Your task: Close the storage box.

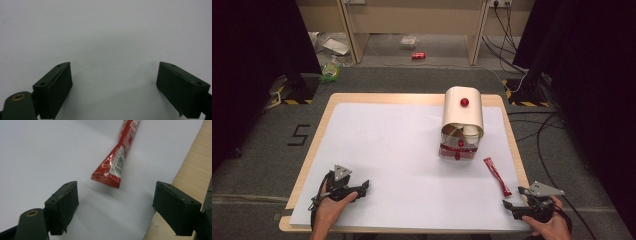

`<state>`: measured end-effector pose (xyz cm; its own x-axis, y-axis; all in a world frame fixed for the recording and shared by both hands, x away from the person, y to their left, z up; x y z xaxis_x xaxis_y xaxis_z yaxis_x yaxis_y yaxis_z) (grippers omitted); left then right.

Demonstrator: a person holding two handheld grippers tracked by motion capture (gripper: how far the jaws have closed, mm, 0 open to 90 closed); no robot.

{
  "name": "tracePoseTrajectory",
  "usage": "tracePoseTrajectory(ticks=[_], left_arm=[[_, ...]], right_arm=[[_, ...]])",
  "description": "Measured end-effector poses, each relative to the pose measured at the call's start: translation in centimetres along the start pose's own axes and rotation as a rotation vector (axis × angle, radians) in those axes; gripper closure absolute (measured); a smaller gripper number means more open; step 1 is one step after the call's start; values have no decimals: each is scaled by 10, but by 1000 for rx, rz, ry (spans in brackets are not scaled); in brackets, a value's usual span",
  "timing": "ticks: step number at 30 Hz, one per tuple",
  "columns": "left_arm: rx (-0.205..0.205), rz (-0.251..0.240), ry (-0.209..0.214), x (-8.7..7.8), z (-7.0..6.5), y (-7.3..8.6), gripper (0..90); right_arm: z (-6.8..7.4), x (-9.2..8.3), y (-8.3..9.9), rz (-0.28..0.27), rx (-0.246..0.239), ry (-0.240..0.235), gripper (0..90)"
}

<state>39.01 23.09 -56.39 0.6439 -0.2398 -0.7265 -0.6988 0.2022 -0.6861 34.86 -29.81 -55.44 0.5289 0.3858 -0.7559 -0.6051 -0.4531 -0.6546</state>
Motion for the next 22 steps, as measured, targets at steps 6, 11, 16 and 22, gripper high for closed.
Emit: tracePoseTrajectory(ticks=[6, 11, 16, 22], left_arm=[[0, 0, 0, 0, 0, 0, 123], [0, 0, 0, 0, 0, 0, 123], [0, 0, 0, 0, 0, 0, 123], [0, 0, 0, 0, 0, 0, 123]], right_arm=[[0, 0, 0, 1, -3, -5, 201], [0, 1, 0, 1, -4, -5, 200], [0, 1, 0, 2, -2, -4, 200], [0, 1, 0, 1, -3, -5, 200]])
Point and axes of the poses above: each handheld gripper's, and its own axes: x roughly forward along the jaws, y roughly out of its underside, z roughly to its left, the point moved 9 cm from there along x, roughly forward along the jaws, and after that the axes turned 5 degrees about z, right-handed, at the moved point
